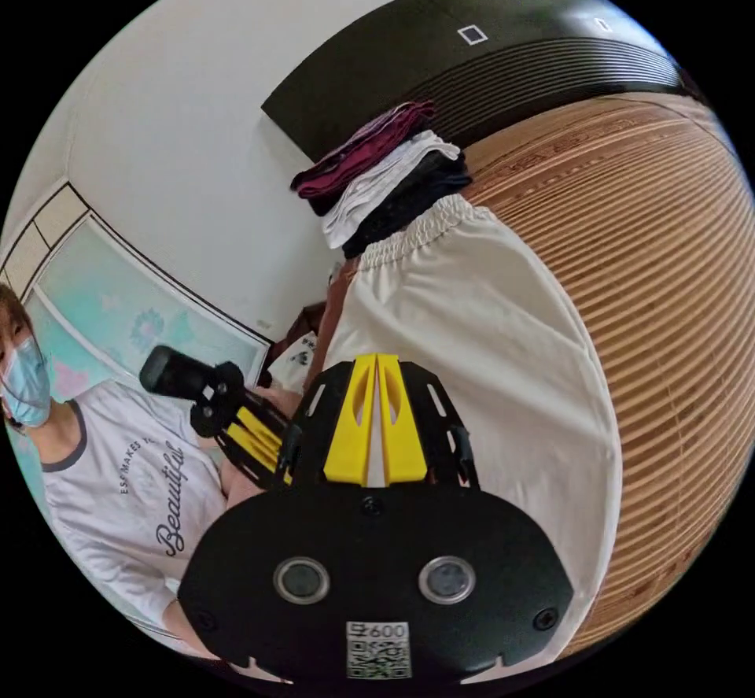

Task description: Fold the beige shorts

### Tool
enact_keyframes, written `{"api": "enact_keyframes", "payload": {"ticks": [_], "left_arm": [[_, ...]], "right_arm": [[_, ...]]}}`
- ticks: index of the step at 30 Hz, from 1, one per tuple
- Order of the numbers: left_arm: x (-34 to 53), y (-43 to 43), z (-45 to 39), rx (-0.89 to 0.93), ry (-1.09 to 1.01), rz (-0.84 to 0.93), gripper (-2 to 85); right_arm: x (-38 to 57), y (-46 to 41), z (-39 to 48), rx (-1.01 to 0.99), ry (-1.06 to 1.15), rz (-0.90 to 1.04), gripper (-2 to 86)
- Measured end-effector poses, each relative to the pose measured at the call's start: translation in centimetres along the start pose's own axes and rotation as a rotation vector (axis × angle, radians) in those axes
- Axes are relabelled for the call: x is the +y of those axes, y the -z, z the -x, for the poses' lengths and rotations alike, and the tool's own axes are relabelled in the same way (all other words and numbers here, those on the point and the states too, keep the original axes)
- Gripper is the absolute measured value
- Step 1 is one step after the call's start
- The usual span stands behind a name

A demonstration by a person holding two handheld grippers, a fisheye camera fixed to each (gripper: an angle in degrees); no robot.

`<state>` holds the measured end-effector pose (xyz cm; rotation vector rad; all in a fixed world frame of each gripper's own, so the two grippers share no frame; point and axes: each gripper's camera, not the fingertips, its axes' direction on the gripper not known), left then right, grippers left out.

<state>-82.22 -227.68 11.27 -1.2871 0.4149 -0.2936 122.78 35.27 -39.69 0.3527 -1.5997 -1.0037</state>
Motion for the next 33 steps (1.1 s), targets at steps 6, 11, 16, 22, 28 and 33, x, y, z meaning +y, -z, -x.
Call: {"api": "enact_keyframes", "payload": {"ticks": [6,11,16,22,28,33], "left_arm": [[-5.5,-0.4,13.3,0.011,0.236,0.100,0.7],[-8.4,0.3,11.6,0.007,0.275,0.051,0.6],[-13.3,0.7,7.6,-0.069,0.227,0.075,0.6],[-18.1,1.6,4.4,-0.067,0.228,0.065,0.6],[-23.0,2.7,0.7,-0.090,0.210,0.062,0.6],[-27.2,4.1,-1.2,-0.065,0.223,0.056,0.5]], "right_arm": [[-2.3,-4.7,-2.2,0.075,-0.104,0.037,-0.9],[-2.1,0.2,-6.8,0.328,-0.323,-0.227,-0.8],[-4.7,-2.5,1.6,0.392,-0.096,-0.322,-0.8],[-10.3,-18.3,9.3,-0.033,0.277,0.166,-0.8],[-13.6,-12.0,1.1,0.200,-0.061,-0.121,-0.8],[-12.4,-7.9,4.7,0.252,-0.044,-0.250,-0.8]]}}
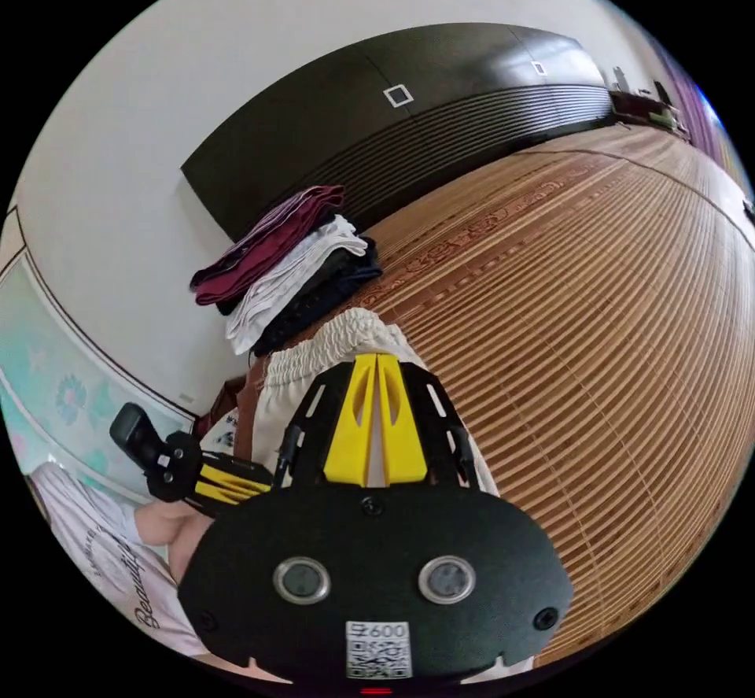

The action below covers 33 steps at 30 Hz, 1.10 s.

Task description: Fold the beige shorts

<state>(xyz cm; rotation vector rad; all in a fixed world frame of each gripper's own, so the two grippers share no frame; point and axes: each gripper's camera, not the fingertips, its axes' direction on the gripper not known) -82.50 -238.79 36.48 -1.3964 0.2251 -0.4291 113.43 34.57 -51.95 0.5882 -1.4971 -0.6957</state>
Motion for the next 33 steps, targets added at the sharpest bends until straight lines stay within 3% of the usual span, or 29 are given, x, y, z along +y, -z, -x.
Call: {"api": "enact_keyframes", "payload": {"ticks": [4,8,11,14,18,21,23,25,27,29,31,33], "left_arm": [[-2.4,1.4,-1.4,0.023,0.008,0.001,0.5],[-4.9,3.3,-3.5,0.014,0.004,-0.007,0.6],[-6.7,4.8,-4.7,0.002,-0.003,-0.012,0.7],[-8.6,6.4,-4.9,0.020,0.003,-0.010,0.8],[-11.0,8.8,-4.3,0.053,0.020,-0.012,1.1],[-12.9,11.5,-4.4,0.063,-0.015,-0.019,1.9],[-14.0,14.0,-3.8,0.062,-0.009,-0.024,3.5],[-13.7,18.3,-1.7,0.052,0.062,-0.150,7.1],[-11.4,24.3,2.7,0.022,0.240,-0.333,11.1],[-9.2,27.6,6.2,-0.059,0.394,-0.408,12.9],[-8.2,29.0,9.7,-0.061,0.506,-0.416,14.8],[-9.3,27.8,14.3,0.075,0.574,-0.324,15.9]], "right_arm": [[0.6,0.4,5.1,-0.042,0.133,0.065,-0.8],[-1.2,1.7,4.1,0.148,0.004,-0.005,-0.8],[-2.4,1.7,3.2,0.169,-0.048,-0.097,-0.8],[-4.3,-5.4,2.6,0.192,-0.067,0.137,-0.9],[-6.9,-4.7,6.9,0.271,0.006,0.131,-0.8],[-5.7,0.6,14.5,0.435,0.107,-0.060,-0.8],[-3.7,4.4,19.7,0.424,0.204,-0.148,-0.8],[-1.6,7.1,24.5,0.402,0.266,-0.148,-0.8],[1.4,8.7,29.9,0.321,0.292,-0.032,-0.9],[4.4,9.2,33.8,0.224,0.292,0.065,-0.9],[7.8,9.7,37.4,0.194,0.278,0.124,-0.9],[11.8,10.5,41.3,0.241,0.208,0.124,-0.9]]}}
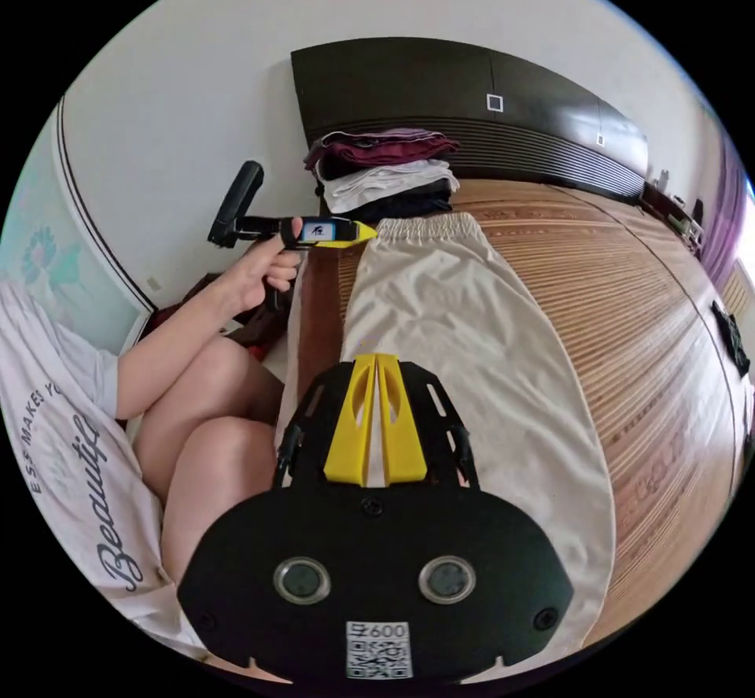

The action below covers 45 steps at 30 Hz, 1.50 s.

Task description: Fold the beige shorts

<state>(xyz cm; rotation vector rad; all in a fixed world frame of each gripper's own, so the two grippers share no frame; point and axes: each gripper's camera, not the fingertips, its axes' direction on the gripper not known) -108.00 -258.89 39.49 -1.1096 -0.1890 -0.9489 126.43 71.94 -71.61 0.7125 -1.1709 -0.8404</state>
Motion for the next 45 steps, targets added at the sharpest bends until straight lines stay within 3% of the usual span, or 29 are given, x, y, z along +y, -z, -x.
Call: {"api": "enact_keyframes", "payload": {"ticks": [6,14,22,25,27,30,37,40,45], "left_arm": [[-6.6,-2.5,3.8,0.064,0.065,0.038,11.1],[-15.7,-5.3,6.8,0.128,0.095,0.234,4.4],[-16.4,-4.6,8.9,0.193,0.160,0.136,4.7],[-17.3,-4.4,10.6,0.306,0.209,0.132,7.4],[-17.3,-4.7,11.9,0.447,0.260,0.081,9.7],[-17.2,-5.0,12.3,0.521,0.325,0.030,9.6],[-16.4,-5.1,10.7,0.449,0.290,-0.023,3.4],[-16.2,-5.1,9.4,0.481,0.273,-0.041,2.4],[-15.0,-5.8,6.3,0.629,0.267,-0.091,1.7]], "right_arm": [[2.6,-2.4,9.3,0.141,-0.011,0.089,-0.9],[-2.5,0.5,9.0,0.051,-0.059,0.062,-0.8],[-6.0,6.0,14.1,0.186,-0.040,-0.040,-0.9],[-5.6,9.3,16.7,0.250,-0.065,-0.156,-0.9],[-6.2,9.4,17.8,0.279,-0.057,-0.112,-0.9],[-7.0,9.5,18.3,0.279,-0.042,-0.090,-0.9],[-10.2,14.0,19.1,0.257,-0.122,-0.199,-0.9],[-12.6,11.8,20.6,0.245,-0.069,-0.079,-0.9],[-15.9,13.8,19.6,0.202,-0.075,-0.076,-0.9]]}}
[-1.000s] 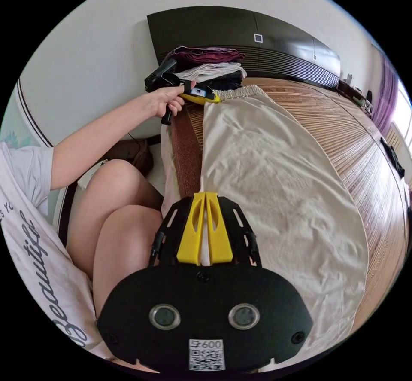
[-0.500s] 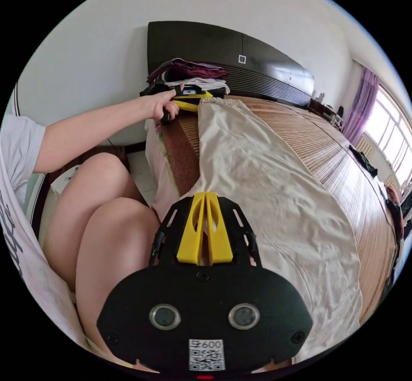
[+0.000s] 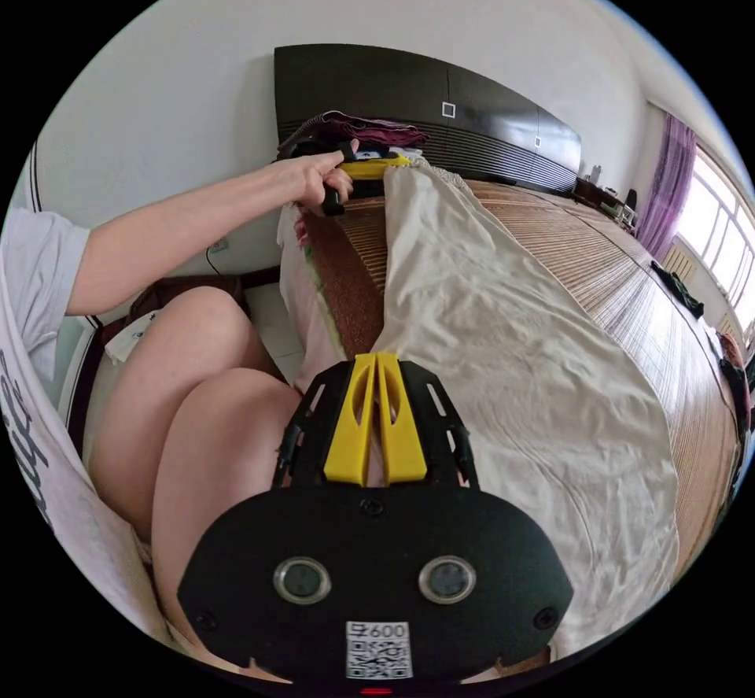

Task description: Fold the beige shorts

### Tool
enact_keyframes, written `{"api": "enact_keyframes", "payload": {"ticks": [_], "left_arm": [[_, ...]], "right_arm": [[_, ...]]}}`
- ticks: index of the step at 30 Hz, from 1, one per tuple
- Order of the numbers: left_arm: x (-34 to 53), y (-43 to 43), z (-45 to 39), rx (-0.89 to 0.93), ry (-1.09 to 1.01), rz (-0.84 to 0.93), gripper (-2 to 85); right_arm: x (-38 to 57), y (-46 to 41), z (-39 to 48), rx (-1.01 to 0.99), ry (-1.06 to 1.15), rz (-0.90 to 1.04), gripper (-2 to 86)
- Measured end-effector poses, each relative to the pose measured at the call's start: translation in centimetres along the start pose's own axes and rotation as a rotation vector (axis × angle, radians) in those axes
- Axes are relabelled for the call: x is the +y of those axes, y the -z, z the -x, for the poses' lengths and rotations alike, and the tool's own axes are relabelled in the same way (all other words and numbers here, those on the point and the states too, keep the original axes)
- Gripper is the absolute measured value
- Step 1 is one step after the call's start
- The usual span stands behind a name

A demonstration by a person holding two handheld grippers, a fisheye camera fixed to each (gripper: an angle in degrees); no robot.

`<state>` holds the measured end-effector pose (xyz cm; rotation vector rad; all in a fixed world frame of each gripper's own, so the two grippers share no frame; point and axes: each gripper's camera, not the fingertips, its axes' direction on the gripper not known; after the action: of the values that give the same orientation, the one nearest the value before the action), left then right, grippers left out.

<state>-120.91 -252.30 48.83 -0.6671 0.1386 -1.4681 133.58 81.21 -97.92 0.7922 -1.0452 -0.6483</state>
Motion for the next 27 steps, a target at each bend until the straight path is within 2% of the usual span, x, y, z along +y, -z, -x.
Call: {"api": "enact_keyframes", "payload": {"ticks": [8,12,14,15,18,23,26,27], "left_arm": [[5.3,-6.9,-9.9,0.202,-0.189,0.068,1.4],[9.1,-10.6,-14.2,0.231,-0.293,0.093,1.3],[10.4,-11.6,-14.6,0.240,-0.319,0.095,1.2],[11.3,-12.3,-14.5,0.241,-0.333,0.104,1.2],[13.9,-13.9,-14.1,0.233,-0.365,0.120,1.2],[18.8,-17.0,-12.5,0.255,-0.378,0.137,1.2],[21.0,-17.9,-11.0,0.268,-0.392,0.127,1.1],[21.9,-18.3,-10.2,0.274,-0.397,0.130,1.1]], "right_arm": [[-3.4,1.9,-1.2,-0.006,-0.026,-0.017,-0.9],[-4.6,6.0,-2.7,-0.006,-0.076,-0.119,-0.9],[-4.3,8.3,-2.9,0.048,-0.085,-0.178,-0.9],[-4.6,8.3,-3.2,0.089,-0.088,-0.149,-0.9],[-5.3,5.2,-4.2,0.054,-0.046,-0.043,-0.9],[-7.0,6.2,-7.3,0.027,-0.065,-0.064,-0.9],[-7.0,9.1,-8.3,0.048,-0.048,-0.172,-0.9],[-7.7,8.0,-8.8,0.040,-0.031,-0.115,-0.9]]}}
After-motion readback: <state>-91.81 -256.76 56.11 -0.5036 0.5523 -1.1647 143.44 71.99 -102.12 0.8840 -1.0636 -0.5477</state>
